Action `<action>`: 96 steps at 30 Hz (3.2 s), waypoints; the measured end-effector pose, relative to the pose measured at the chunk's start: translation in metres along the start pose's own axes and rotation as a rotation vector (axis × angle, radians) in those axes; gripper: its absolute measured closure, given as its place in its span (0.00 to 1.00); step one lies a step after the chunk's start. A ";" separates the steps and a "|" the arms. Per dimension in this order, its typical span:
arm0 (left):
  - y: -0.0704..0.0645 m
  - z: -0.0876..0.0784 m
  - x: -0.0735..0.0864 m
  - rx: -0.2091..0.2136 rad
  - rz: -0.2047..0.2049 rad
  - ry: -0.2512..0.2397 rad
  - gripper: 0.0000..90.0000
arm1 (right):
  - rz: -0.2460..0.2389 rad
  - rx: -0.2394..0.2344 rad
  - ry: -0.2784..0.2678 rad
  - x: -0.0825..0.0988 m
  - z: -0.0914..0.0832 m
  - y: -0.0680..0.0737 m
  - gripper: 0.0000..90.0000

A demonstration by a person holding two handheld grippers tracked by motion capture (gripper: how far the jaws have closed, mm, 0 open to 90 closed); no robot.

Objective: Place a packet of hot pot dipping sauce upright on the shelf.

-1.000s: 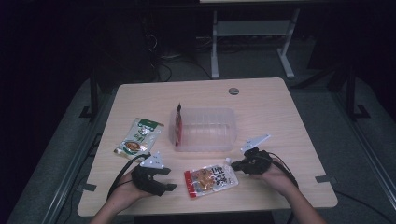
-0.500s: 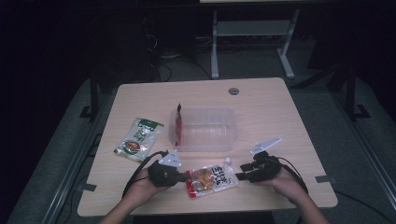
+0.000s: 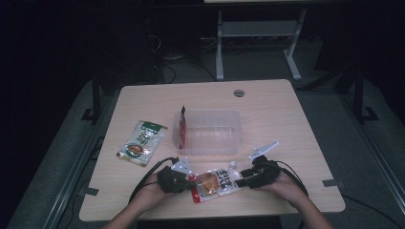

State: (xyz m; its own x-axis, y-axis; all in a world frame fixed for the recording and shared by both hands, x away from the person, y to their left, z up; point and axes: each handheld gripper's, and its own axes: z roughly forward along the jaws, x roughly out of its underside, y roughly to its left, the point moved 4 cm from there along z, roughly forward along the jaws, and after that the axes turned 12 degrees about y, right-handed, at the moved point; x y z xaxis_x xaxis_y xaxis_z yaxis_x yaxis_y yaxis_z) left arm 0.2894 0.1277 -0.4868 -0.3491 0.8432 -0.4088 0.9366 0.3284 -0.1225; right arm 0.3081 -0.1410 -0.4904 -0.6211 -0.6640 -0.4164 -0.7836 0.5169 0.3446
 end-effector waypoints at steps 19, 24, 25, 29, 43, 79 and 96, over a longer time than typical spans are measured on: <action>0.001 0.001 0.000 0.014 -0.015 -0.015 1.00 | -0.010 -0.133 -0.021 -0.015 0.017 0.006 0.61; 0.001 0.001 0.001 0.010 -0.005 -0.012 1.00 | -0.035 -0.130 -0.017 -0.016 0.019 0.006 0.70; 0.000 0.001 0.000 0.011 -0.011 -0.018 1.00 | -0.030 -0.136 -0.012 -0.016 0.019 0.006 0.73; 0.001 0.001 0.001 0.017 -0.011 -0.021 1.00 | -0.084 -0.152 -0.069 -0.018 0.013 0.009 0.93; 0.001 -0.001 0.001 0.020 -0.017 -0.027 0.99 | -0.192 -0.187 -0.146 -0.022 0.000 0.023 1.00; -0.014 -0.037 -0.003 0.046 0.014 -0.199 0.90 | -0.287 -0.258 -0.373 -0.046 -0.041 0.062 1.00; -0.003 -0.052 0.049 0.042 -0.060 -0.153 0.53 | -0.302 -0.197 -0.395 -0.055 -0.067 0.062 1.00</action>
State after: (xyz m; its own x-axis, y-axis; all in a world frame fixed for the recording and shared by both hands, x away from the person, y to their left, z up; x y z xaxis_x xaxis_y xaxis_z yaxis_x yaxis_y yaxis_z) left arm 0.2680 0.1902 -0.4598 -0.3985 0.7470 -0.5321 0.9158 0.3554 -0.1869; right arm 0.2946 -0.1084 -0.3897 -0.3555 -0.4937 -0.7936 -0.9346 0.1973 0.2959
